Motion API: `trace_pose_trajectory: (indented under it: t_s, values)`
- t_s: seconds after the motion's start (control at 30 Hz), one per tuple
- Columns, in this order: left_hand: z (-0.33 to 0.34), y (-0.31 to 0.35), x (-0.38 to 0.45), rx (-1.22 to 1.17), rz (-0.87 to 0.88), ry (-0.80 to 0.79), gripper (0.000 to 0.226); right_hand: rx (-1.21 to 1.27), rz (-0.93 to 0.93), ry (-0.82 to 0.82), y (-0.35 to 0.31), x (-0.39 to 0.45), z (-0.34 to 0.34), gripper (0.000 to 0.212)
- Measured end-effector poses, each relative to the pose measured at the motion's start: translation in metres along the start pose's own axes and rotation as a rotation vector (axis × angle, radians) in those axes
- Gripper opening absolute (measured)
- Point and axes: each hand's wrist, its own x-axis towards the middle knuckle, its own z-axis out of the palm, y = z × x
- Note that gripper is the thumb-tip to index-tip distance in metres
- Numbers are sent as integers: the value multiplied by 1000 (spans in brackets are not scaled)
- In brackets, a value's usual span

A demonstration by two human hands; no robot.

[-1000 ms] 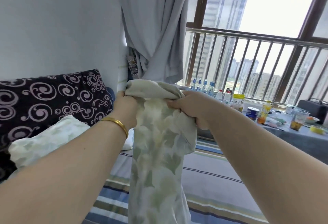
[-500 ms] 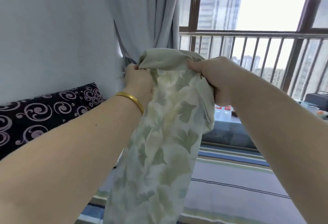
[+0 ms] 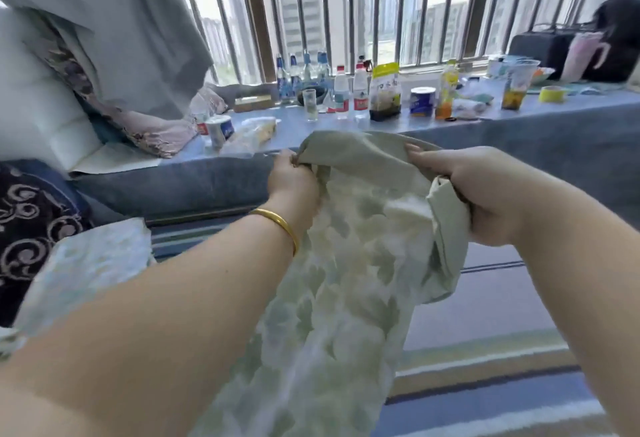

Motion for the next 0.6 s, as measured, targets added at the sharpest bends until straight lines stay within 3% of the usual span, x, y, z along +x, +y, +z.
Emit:
trace_pose_trajectory:
  t_s: [0.17,0.4,0.6]
  values:
    - [115,-85,14,108,-159,-128,24,28,215,73,64,61,-83,31]
    - [227,-141,-17,207,-318,-333,17,25,509,185,120,71,-185,35]
    - [290,-176,-31,340,-310,-406,12,-82,731,287,148,79,-245,42]
